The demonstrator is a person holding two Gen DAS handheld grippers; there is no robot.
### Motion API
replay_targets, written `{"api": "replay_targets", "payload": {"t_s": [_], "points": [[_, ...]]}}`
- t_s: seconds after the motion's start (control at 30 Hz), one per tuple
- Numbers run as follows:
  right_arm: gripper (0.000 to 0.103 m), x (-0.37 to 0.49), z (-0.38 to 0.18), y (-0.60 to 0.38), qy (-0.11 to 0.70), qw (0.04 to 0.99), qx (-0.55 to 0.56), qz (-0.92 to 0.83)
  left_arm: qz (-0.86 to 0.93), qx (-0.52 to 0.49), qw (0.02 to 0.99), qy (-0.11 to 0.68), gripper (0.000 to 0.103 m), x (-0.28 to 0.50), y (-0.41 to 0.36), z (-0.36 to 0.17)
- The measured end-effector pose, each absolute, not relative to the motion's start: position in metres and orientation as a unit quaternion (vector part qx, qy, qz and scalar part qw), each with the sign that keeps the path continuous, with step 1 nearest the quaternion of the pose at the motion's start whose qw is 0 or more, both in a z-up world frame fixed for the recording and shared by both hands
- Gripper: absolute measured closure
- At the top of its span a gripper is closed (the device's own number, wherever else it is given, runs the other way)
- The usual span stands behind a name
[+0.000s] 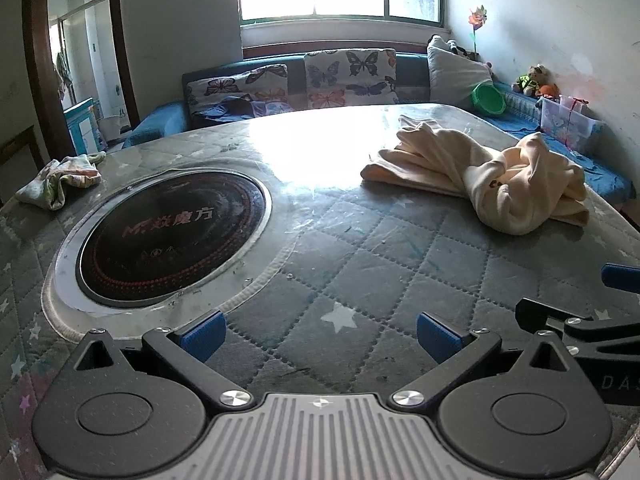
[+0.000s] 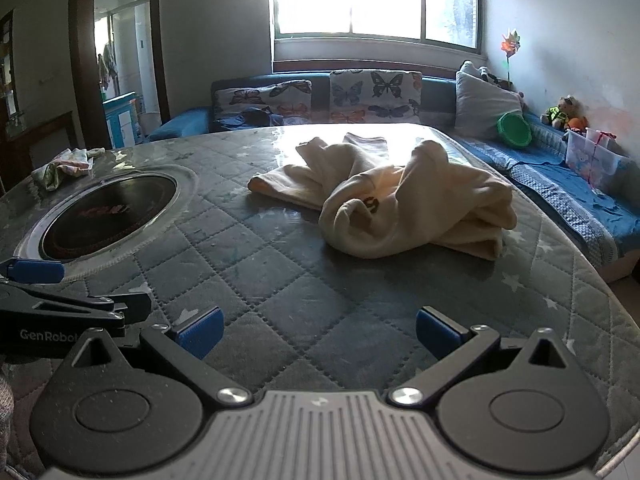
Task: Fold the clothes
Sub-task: 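Move both grippers toward the crumpled cream shirt on the table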
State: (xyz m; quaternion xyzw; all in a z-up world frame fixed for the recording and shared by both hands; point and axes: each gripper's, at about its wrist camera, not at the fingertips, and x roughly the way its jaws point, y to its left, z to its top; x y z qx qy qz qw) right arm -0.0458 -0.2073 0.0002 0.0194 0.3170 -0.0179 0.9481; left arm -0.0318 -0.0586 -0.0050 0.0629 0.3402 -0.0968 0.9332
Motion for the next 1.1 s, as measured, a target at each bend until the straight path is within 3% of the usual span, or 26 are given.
{"api": "replay_targets", "payload": {"t_s": [1.1], "points": [[0.000, -0.032, -0.003, -0.227, 0.337, 0.941, 0.029, -0.025, -0.103, 0.089, 0.920, 0.368, 0.000, -0.009, -0.087, -0.008]]}}
